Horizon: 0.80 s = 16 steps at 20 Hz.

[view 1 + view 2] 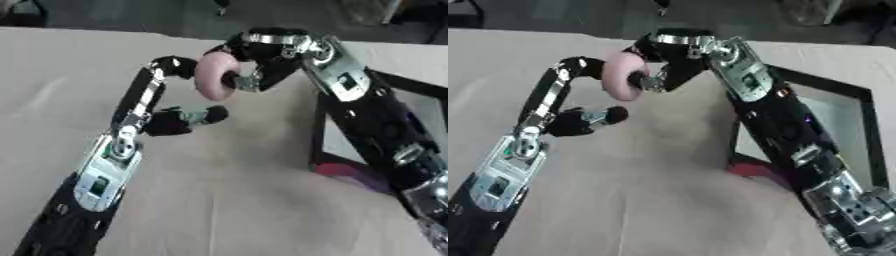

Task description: Pick up the objects with one hand, pass them to the other hand, and then place them into the box on the other side of the table.

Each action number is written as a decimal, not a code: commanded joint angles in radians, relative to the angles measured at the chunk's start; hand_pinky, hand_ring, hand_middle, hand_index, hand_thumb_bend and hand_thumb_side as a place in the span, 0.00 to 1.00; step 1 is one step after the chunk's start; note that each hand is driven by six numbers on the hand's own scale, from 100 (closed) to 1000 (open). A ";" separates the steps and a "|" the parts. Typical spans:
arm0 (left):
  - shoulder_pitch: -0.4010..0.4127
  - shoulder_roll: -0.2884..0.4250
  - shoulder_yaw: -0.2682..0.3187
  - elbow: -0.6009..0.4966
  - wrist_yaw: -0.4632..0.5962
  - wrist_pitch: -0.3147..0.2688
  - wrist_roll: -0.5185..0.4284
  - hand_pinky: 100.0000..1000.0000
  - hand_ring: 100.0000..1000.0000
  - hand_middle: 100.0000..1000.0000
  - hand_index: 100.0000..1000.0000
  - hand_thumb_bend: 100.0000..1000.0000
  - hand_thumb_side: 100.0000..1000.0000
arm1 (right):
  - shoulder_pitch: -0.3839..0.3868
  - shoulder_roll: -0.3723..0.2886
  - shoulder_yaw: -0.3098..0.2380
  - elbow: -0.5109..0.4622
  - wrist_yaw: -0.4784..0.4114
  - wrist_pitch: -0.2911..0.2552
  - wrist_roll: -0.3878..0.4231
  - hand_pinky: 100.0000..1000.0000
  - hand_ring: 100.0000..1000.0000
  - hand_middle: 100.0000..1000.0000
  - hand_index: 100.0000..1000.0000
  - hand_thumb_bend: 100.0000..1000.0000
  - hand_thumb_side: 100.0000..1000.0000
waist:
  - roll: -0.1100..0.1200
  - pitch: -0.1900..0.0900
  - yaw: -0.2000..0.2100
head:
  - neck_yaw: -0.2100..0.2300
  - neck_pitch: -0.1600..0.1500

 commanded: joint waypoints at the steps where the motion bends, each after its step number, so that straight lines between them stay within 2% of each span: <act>1: -0.007 0.026 0.014 -0.010 -0.003 0.008 0.007 0.84 0.67 0.58 0.73 0.94 0.64 | -0.001 -0.050 -0.029 -0.039 -0.029 0.019 -0.017 0.95 1.00 0.48 0.54 0.00 0.15 | 0.003 -0.031 -0.006 | 0.001 -0.002; 8: 0.007 0.061 0.027 -0.012 -0.011 0.036 0.010 0.84 0.67 0.58 0.73 0.88 0.62 | 0.071 -0.150 -0.081 -0.119 -0.097 0.065 -0.067 0.95 1.00 0.48 0.55 0.00 0.17 | 0.008 -0.035 -0.029 | 0.004 0.009; 12: 0.010 0.079 0.032 -0.024 -0.012 0.050 0.004 0.85 0.68 0.58 0.73 0.83 0.61 | 0.128 -0.233 -0.115 -0.162 -0.128 0.064 -0.116 0.95 1.00 0.48 0.54 0.00 0.16 | 0.011 -0.035 -0.040 | 0.005 0.012; 16: 0.014 0.096 0.041 -0.029 -0.007 0.059 0.010 0.85 0.68 0.58 0.73 0.85 0.61 | 0.220 -0.313 -0.164 -0.191 -0.145 0.056 -0.166 0.95 1.00 0.48 0.55 0.00 0.16 | 0.014 -0.033 -0.046 | -0.003 0.013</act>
